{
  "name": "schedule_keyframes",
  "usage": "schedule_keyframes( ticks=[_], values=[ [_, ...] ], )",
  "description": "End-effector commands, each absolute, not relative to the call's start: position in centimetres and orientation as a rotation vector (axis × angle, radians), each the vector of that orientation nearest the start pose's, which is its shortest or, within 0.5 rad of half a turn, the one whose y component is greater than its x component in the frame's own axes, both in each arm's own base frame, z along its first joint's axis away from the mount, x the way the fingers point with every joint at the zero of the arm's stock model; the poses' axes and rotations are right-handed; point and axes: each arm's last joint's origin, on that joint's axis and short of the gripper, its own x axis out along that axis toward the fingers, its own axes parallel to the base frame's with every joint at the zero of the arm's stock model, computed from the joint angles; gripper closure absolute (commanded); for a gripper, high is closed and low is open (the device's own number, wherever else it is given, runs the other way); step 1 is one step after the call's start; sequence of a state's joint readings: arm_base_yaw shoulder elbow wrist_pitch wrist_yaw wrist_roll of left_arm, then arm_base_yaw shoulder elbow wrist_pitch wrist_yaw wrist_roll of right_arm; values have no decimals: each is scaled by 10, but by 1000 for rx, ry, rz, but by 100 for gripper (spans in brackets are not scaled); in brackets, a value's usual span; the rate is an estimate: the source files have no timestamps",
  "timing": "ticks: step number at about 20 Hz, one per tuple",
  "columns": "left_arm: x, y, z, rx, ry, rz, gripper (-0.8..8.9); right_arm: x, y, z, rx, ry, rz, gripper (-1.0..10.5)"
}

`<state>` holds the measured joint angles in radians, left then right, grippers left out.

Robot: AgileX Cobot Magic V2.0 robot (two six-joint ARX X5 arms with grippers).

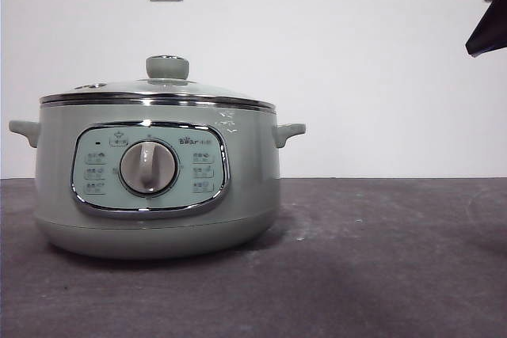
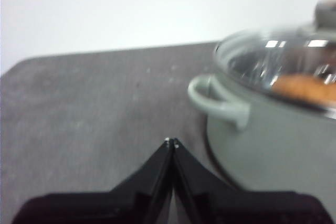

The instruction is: Pick up the potato,open the lid,put the potato in the pot,close the lid

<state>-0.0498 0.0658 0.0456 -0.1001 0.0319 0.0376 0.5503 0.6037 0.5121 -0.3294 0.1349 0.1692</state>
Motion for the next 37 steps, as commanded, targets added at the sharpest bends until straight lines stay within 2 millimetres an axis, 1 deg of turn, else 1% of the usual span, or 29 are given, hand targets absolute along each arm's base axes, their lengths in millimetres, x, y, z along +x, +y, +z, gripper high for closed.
schedule_keyframes(
  ticks=[1,5,8,24,27,30,32,34,37],
  values=[
    [99,-5,150,50,149,-70,817,122,70,249,29,436,369,962],
    [96,-4,145,51,202,-70,817,122,70,249,29,437,369,962],
    [96,-5,146,11,194,-70,817,122,70,249,29,437,369,962],
    [96,-4,146,12,192,-68,817,122,70,249,27,438,370,962],
    [97,-4,146,12,192,-68,817,111,57,253,-58,390,308,962],
    [97,-5,146,12,192,-68,817,99,39,255,-80,294,286,962],
    [97,-4,146,12,192,-67,817,93,27,246,-67,217,276,962],
    [97,-4,146,12,192,-67,817,91,20,231,-47,137,244,962],
    [97,-4,146,12,192,-67,817,96,16,196,-36,65,225,962]
  ],
)
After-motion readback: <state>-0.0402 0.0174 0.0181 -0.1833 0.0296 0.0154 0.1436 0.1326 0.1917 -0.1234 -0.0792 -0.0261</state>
